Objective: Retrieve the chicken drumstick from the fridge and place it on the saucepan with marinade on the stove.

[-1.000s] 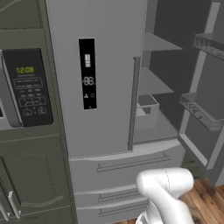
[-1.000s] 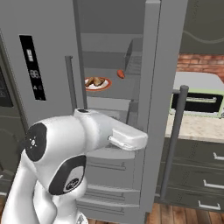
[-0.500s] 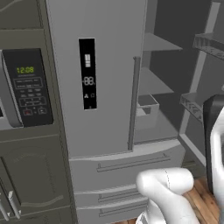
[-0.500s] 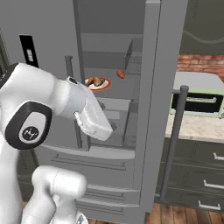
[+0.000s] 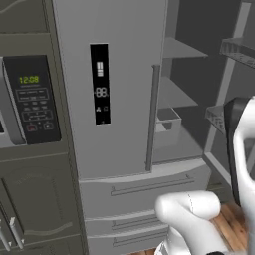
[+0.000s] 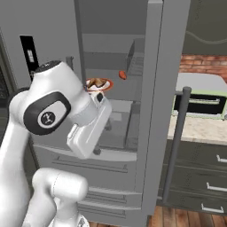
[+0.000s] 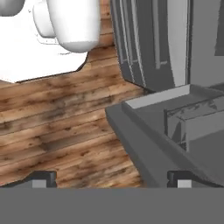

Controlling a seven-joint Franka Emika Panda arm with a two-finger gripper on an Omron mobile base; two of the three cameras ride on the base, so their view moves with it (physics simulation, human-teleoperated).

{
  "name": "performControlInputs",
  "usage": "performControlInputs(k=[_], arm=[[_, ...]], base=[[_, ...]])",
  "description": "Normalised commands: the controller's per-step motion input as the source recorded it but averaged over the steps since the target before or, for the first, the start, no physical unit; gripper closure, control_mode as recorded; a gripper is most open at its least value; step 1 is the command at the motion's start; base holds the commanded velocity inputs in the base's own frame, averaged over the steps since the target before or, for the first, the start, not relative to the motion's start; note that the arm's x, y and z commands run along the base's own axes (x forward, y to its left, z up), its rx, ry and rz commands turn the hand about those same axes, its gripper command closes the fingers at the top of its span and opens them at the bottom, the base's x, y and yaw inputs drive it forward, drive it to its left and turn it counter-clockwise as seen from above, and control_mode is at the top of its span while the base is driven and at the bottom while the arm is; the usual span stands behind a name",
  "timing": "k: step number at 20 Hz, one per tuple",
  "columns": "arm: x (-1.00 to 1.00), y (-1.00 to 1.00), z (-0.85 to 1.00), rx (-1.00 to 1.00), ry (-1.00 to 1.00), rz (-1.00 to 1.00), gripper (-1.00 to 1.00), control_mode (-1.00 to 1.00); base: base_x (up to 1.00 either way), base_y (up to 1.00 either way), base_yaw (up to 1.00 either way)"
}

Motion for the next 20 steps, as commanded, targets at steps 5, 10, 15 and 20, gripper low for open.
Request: performControlInputs(k=[5,10,15,20], arm=[[0.2,0.25,-0.59,0.45,-0.27,-0.42,-1.0,-1.0],[0.3,0.55,-0.4,0.13,-0.2,-0.29,-1.0,-1.0],[0.5,0.86,-0.02,0.03,-0.01,-0.42,-1.0,-1.0],[0.15,0.61,0.47,0.13,-0.1,-0.45,-1.0,-1.0]], base=[[0.0,0.0,0.0],[0.0,0.0,0.0],[0.0,0.0,0.0],[0.0,0.0,0.0]])
